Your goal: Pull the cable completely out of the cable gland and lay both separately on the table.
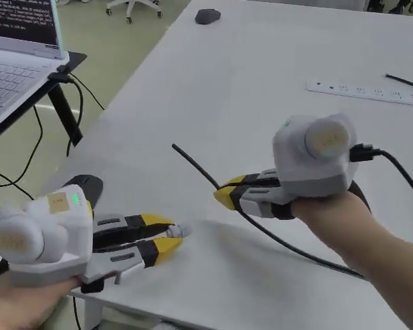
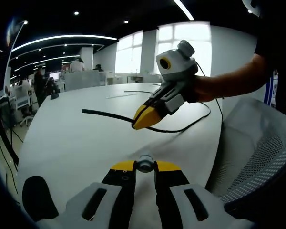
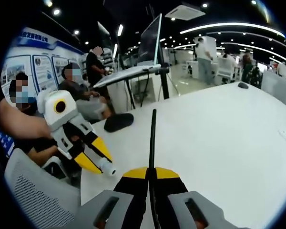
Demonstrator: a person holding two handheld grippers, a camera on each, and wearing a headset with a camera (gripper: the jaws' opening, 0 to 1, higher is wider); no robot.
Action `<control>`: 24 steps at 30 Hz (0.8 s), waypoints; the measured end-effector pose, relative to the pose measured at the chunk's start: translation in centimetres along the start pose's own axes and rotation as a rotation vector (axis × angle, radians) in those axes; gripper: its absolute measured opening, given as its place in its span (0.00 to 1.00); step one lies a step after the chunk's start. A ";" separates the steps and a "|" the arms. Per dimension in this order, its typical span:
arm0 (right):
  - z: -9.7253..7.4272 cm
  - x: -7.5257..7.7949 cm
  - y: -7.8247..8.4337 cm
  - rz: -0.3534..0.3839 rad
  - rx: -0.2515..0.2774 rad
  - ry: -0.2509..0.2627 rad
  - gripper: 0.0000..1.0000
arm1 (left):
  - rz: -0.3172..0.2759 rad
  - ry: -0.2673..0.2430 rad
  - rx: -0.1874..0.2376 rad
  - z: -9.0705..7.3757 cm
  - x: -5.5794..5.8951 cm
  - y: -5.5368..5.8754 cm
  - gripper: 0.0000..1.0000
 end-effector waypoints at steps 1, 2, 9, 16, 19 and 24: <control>0.4 0.0 0.2 0.015 -0.003 0.002 0.00 | -0.001 0.005 -0.003 0.1 -0.1 0.1 0.15; 0.8 0.1 0.4 0.019 -0.003 0.006 0.00 | 0.005 -0.001 -0.005 0.3 -0.2 0.3 0.15; 2.6 0.1 1.1 0.030 -0.017 0.038 0.00 | 0.007 -0.030 -0.026 1.1 -0.6 1.9 0.15; 3.6 0.4 1.8 -0.005 -0.026 0.049 0.00 | 0.011 -0.032 -0.025 1.1 -0.8 2.9 0.15; 3.9 0.5 1.9 -0.012 -0.025 0.057 0.00 | 0.034 -0.042 -0.006 1.0 -0.7 3.0 0.15; 4.3 0.4 1.9 -0.047 -0.034 0.075 0.00 | -0.064 -0.008 0.024 1.0 -0.4 3.3 0.16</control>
Point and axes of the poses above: the centre of the closed fingertips' face, and the gripper's own axes: z roughly forward along the fingers, x roughly to its right, y roughly out of its underside, the point moved 10 cm from there along -z, roughly backward along the fingers, and after that the axes turned 2 degrees about -y, right-handed, at the moved point
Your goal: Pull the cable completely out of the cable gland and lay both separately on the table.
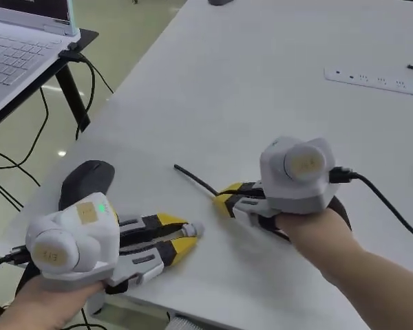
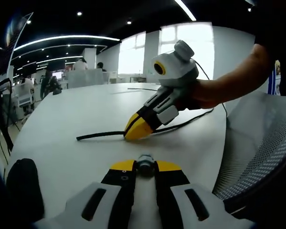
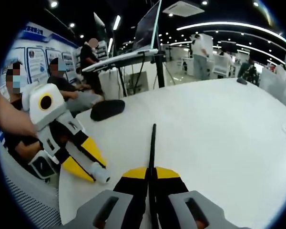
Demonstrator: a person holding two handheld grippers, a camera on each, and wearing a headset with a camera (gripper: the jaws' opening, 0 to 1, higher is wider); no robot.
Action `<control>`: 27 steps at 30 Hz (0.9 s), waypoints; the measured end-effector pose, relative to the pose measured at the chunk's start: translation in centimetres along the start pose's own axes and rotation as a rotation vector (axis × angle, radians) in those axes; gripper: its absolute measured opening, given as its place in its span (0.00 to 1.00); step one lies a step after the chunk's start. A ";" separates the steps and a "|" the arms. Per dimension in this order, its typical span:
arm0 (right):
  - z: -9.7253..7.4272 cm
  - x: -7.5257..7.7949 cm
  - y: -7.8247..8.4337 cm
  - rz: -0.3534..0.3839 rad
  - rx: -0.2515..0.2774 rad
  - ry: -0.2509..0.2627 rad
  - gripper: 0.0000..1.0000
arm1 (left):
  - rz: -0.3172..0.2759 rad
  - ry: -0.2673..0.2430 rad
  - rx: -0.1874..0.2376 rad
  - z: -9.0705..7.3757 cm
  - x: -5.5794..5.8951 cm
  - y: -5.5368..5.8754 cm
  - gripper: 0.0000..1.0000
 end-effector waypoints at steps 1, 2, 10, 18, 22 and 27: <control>0.0 -0.2 0.0 -0.036 -0.002 -0.003 0.00 | 0.012 -0.016 0.003 0.0 -0.2 0.0 0.16; -0.1 -0.2 0.0 -0.066 -0.004 0.009 0.00 | 0.055 -0.034 -0.011 -0.1 -0.3 0.1 0.16; 0.0 -0.3 -0.1 -0.064 0.009 0.068 0.32 | 0.035 -0.061 0.002 0.2 -0.8 0.0 0.50; -2.1 0.4 -1.2 -0.018 0.058 0.128 0.69 | -0.002 -0.051 0.147 0.4 -0.4 -2.0 0.99; -3.7 0.6 -1.6 0.003 0.119 0.124 0.92 | 0.062 -0.026 0.130 0.5 -0.5 -3.5 1.00; -7.1 1.5 -1.0 -0.016 0.076 0.178 1.00 | 0.109 -0.030 0.087 0.8 -1.1 -4.8 1.00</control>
Point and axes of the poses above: the centre of the closed fingertips' face, and the gripper's own axes: z roughly forward along the fingers, x roughly to its right, y roughly out of its underside, the point moved 10 cm from there along -z, roughly backward along the fingers, and after that the axes turned 2 degrees about -y, right-handed, at the moved point
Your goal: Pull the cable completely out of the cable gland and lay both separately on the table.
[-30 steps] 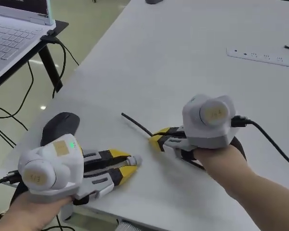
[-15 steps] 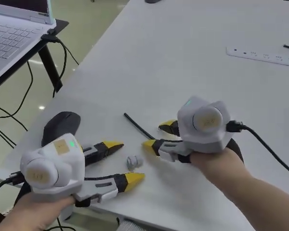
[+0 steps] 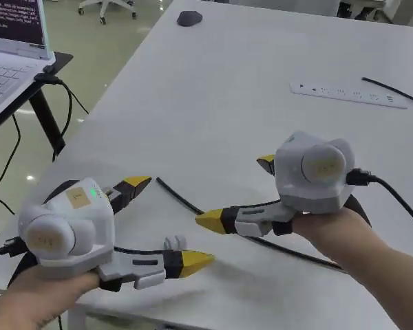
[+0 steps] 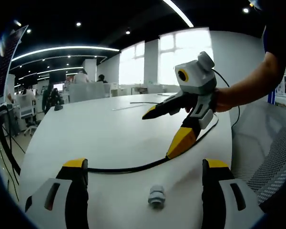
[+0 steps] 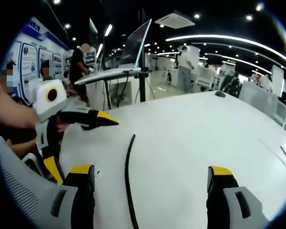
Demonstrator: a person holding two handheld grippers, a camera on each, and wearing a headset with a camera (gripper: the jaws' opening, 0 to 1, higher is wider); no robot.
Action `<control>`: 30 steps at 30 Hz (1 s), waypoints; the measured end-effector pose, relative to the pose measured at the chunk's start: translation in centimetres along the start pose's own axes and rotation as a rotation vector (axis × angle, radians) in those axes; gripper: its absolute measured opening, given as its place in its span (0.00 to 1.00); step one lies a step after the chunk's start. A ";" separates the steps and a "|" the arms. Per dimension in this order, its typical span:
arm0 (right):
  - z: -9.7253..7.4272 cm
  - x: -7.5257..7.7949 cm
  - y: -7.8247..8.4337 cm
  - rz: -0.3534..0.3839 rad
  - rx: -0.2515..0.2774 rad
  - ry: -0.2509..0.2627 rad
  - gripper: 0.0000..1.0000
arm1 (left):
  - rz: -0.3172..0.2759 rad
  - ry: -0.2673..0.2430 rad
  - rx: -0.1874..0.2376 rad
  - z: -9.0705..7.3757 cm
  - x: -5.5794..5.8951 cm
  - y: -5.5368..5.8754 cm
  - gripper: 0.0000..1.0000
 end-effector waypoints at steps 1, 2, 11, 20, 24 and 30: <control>-0.6 0.4 0.1 0.004 -0.011 0.011 1.00 | 0.009 0.000 -0.006 0.1 -0.2 -0.4 1.00; -1.7 0.9 0.3 0.010 -0.020 0.026 1.00 | 0.010 -0.002 -0.004 0.1 -0.3 -0.6 1.00; -11.0 6.7 3.1 0.017 -0.115 0.211 1.00 | -0.062 -0.039 -0.009 2.2 -1.4 -3.2 1.00; -21.3 11.8 7.2 0.014 -0.196 0.309 1.00 | -0.042 -0.065 -0.025 5.4 0.0 -6.5 1.00; -24.5 13.1 9.3 0.107 -0.160 0.347 1.00 | -0.048 -0.087 -0.032 6.8 0.9 -7.7 1.00; -26.4 13.0 12.3 0.174 -0.136 0.358 1.00 | -0.037 -0.100 -0.088 8.5 3.2 -8.2 1.00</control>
Point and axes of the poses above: the centre of the closed fingertips' face, and the gripper's own axes: z roughly forward along the fingers, x roughly to its right, y roughly out of its underside, the point moved 10 cm from there along -z, roughly backward along the fingers, and after that the axes turned 2 degrees about -y, right-handed, at the moved point
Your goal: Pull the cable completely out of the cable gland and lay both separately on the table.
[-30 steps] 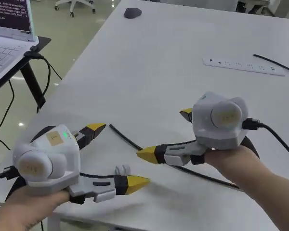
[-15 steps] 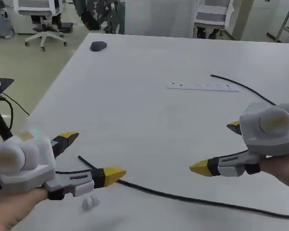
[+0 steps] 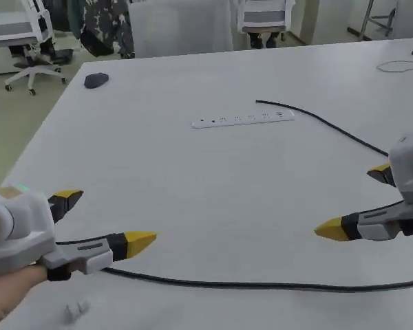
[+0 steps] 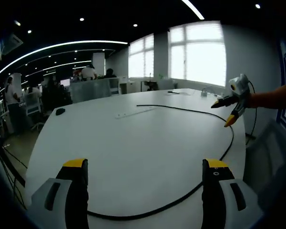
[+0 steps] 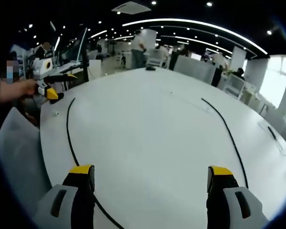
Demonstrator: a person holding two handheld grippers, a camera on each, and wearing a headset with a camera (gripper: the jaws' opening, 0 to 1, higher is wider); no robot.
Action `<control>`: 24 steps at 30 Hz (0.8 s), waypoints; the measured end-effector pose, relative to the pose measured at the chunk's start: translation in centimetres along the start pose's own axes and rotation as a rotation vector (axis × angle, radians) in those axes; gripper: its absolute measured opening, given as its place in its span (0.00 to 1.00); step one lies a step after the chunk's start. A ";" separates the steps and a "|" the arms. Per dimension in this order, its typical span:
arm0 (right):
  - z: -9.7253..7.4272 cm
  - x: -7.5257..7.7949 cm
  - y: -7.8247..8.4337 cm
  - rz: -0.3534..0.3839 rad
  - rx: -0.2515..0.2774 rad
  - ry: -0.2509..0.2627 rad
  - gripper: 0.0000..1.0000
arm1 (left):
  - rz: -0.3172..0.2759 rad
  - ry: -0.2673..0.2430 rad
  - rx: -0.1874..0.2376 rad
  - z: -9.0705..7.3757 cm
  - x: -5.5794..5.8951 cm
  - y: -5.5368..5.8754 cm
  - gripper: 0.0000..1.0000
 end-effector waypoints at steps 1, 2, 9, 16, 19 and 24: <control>-0.1 0.0 0.4 0.011 0.001 -0.004 1.00 | -0.004 -0.005 -0.010 0.2 0.5 0.0 1.00; -0.2 -0.1 0.9 0.026 -0.002 -0.014 1.00 | -0.003 -0.006 -0.015 0.3 0.9 0.0 1.00; -0.7 -0.1 2.3 0.087 0.008 0.018 1.00 | 0.002 -0.001 -0.062 0.8 3.3 0.0 1.00; -0.5 0.2 3.4 0.128 -0.008 -0.004 1.00 | 0.000 -0.016 -0.099 0.8 4.1 0.4 1.00; -0.6 0.2 3.5 0.132 0.004 0.000 1.00 | -0.002 -0.020 -0.109 0.8 4.2 0.7 1.00; -0.5 0.1 3.8 0.128 0.014 0.003 1.00 | 0.008 -0.011 -0.099 0.9 4.4 0.7 1.00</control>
Point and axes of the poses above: the centre of the closed fingertips' face, and the gripper's own axes: z roughly forward along the fingers, x roughly to its right, y roughly out of its underside, the point moved 10 cm from there along -z, roughly backward along the fingers, and after that the axes turned 2 degrees about -y, right-handed, at the moved point
